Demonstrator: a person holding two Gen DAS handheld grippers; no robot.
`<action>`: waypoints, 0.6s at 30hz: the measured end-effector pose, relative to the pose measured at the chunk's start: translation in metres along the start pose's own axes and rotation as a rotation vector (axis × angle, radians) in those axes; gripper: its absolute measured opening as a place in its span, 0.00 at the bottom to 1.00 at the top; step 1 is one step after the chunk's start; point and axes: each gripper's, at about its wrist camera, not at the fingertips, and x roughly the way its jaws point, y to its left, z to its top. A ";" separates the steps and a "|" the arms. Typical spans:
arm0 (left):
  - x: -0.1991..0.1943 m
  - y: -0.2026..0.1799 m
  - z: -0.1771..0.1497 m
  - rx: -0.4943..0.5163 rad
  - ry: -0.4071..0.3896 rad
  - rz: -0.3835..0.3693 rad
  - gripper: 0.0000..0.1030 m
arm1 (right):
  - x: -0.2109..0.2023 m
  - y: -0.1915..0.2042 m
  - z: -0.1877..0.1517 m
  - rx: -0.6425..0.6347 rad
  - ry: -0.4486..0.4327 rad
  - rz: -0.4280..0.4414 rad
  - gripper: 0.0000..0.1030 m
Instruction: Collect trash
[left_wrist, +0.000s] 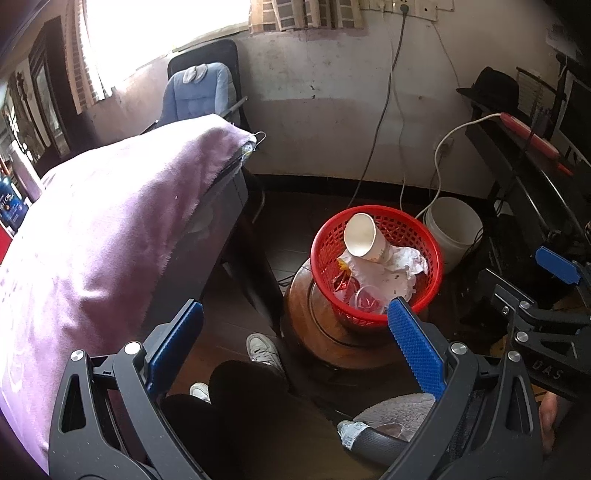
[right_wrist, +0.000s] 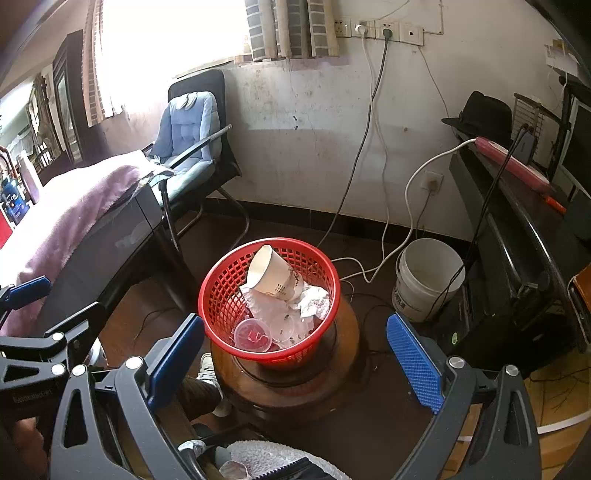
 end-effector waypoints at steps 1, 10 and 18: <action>-0.001 -0.002 0.000 0.009 -0.006 0.007 0.93 | 0.000 0.000 0.000 0.000 0.000 0.000 0.94; -0.005 -0.006 -0.001 0.029 -0.021 0.007 0.93 | 0.000 -0.001 0.001 -0.002 -0.001 0.000 0.94; -0.005 -0.007 -0.001 0.031 -0.014 0.003 0.93 | 0.001 -0.002 0.002 -0.001 0.001 0.000 0.94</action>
